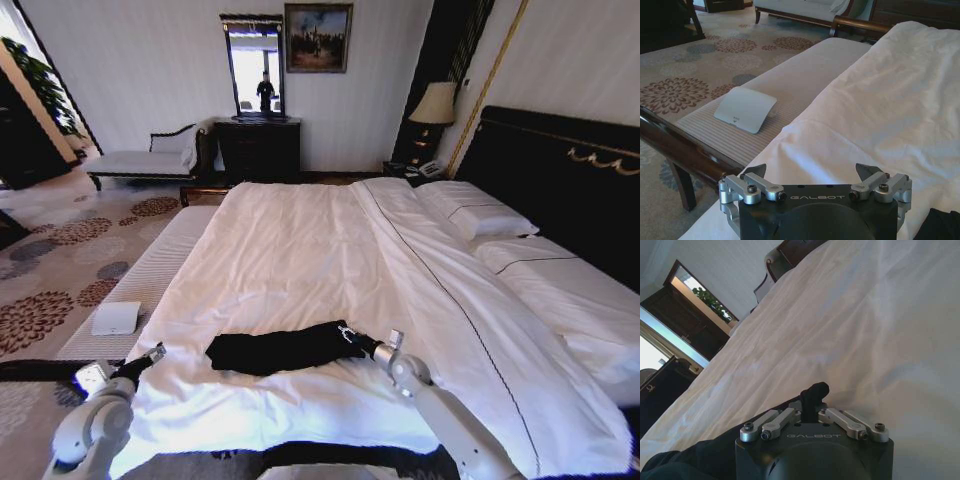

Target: Fold the clothes on the bed.

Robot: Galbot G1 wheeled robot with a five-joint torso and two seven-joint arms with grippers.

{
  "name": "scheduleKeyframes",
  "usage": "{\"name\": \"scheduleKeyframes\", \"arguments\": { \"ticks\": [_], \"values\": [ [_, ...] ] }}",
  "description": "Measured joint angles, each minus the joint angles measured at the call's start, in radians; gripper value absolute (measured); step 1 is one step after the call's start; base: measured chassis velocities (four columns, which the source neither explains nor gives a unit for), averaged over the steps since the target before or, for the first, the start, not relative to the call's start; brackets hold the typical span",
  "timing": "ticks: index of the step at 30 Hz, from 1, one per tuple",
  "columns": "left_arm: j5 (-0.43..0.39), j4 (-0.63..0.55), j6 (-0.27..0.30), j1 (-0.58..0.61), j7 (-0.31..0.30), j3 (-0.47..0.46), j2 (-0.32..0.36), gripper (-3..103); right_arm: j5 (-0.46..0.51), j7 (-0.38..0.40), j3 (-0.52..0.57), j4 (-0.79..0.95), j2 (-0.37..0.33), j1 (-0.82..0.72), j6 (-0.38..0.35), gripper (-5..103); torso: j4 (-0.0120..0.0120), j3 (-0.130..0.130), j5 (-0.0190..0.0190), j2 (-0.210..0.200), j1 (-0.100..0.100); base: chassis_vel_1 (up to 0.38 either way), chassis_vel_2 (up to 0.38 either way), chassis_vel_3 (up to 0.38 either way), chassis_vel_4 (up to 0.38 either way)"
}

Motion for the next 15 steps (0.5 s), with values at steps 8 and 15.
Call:
{"name": "scheduleKeyframes", "arguments": {
  "ticks": [8,15],
  "values": [
    [0.027,0.02,-0.017,-0.007,0.001,0.028,-0.013,100,0.063,0.161,0.035,0.112,0.002,-0.068,0.095,3,0.0001,0.0,0.0001,0.0,0.0,0.0,0.0,0.0,0.0],
    [0.07,0.062,-0.039,-0.014,0.003,0.066,-0.03,100,0.084,0.32,0.073,0.16,0.01,-0.114,0.148,3,0.0,0.0,0.0,0.0,0.0,0.0,0.0,0.0,0.0]
  ]
}}
